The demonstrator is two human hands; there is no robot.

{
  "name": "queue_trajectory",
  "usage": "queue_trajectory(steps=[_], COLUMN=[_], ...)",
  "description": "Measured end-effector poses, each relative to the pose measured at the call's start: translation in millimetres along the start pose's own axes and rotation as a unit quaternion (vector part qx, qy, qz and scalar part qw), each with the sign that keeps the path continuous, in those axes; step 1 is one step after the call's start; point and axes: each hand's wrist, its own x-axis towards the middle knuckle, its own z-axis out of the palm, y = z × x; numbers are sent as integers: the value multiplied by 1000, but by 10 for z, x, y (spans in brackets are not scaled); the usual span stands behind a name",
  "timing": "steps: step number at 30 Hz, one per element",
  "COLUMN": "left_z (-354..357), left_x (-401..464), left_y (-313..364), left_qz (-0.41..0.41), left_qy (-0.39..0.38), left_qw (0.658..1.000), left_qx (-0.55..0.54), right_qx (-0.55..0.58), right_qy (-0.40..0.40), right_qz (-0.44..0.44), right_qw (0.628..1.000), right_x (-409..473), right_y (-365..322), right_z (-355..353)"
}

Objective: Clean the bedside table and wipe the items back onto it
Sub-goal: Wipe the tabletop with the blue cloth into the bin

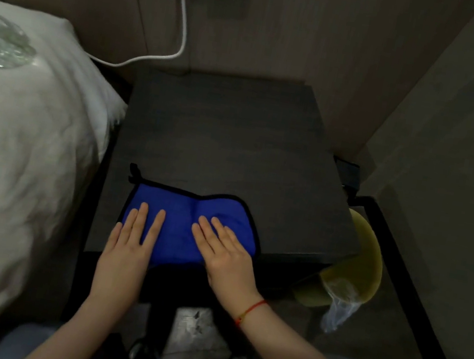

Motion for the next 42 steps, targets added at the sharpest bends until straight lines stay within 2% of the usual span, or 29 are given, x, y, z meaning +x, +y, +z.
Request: queue_trajectory(steps=[4, 7, 11, 14, 16, 17, 19, 23, 26, 28, 29, 32, 35, 39, 42], left_z=[-115, -161, -166, -140, -220, -267, -422, -806, -1009, -1008, -972, -805, -633, -551, -550], left_x=[-12, -59, -114, -123, -112, -99, -60, 110, 317, 470, 536, 653, 702, 720, 722], left_y=[-254, -430, -502, -561, -574, -565, -493, -332, -197, -108, -66, 50, 114, 112, 111], left_qz=[43, 63, 63, 62, 38, -7, -104, -152, -168, -208, -231, -280, -315, -333, -343], left_qy=[-25, -21, 33, 57, 67, 76, 75, 66, 24, -29, -63, -142, -155, -161, -161], left_qw=[998, 996, 995, 989, 979, 967, 920, 771, 687, 659, 648, 623, 641, 656, 653], left_qx=[-32, -60, -65, -122, -186, -242, -371, -615, -706, -722, -723, -716, -682, -658, -656], right_qx=[-11, -16, -21, 46, 140, 197, 314, 481, 558, 552, 520, 357, 279, 275, 303], right_qy=[2, 15, 66, 104, 120, 124, 135, 158, 119, 94, 88, 79, 43, -52, -92], right_qz=[-17, 13, -17, -8, 63, 119, 215, 296, 355, 401, 422, 444, 402, 365, 360], right_qw=[1000, 1000, 997, 993, 981, 965, 915, 810, 741, 725, 737, 818, 871, 888, 878], right_x=[-6, -114, -307, -343, -328, -308, -227, 22, 167, 263, 315, 470, 616, 830, 937], right_y=[74, 296, 536, 598, 607, 604, 587, 571, 685, 809, 856, 873, 629, 194, -23], right_z=[-23, -119, -209, -247, -281, -332, -527, -1019, -1221, -1242, -1237, -1190, -1098, -799, -571])
